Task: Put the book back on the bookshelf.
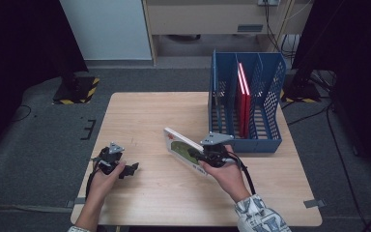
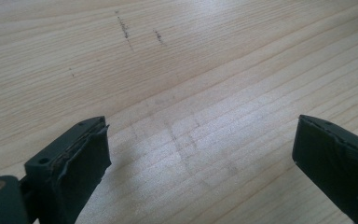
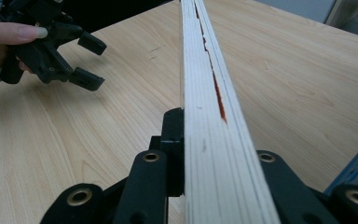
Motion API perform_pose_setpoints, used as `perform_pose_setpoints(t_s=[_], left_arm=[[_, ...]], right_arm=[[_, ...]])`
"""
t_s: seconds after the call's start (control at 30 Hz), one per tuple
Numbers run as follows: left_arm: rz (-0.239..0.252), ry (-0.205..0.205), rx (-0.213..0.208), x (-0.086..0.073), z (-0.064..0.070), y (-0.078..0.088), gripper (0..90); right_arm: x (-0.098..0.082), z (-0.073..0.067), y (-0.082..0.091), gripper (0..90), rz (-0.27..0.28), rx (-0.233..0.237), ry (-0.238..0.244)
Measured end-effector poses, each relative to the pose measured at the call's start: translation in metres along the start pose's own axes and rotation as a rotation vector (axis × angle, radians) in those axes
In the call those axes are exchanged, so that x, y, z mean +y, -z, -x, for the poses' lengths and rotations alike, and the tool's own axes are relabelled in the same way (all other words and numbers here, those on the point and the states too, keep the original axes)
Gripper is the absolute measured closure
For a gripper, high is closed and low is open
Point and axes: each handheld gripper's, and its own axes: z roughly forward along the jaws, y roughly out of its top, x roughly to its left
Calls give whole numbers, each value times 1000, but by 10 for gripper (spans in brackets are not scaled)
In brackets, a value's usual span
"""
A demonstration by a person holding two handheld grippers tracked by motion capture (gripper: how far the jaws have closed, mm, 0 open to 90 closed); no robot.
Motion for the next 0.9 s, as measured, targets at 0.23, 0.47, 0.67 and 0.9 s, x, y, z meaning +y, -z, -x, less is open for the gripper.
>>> perform_pose_setpoints(t_s=[0.23,0.47,0.67,0.9], left_arm=[[-1,3,-2,0,0,0,35],[0,2,-2,0,0,0,36],[6,7,-2,1,1,1,39],[-1,1,0,0,0,0,38]], right_arm=[[-3,2,11,756,8,-6,-6],[-11,1,20,756,16,-10,-19],[-19,4,31,755,23,-22,-35],[-26,6,48,755,32,-41,-52]])
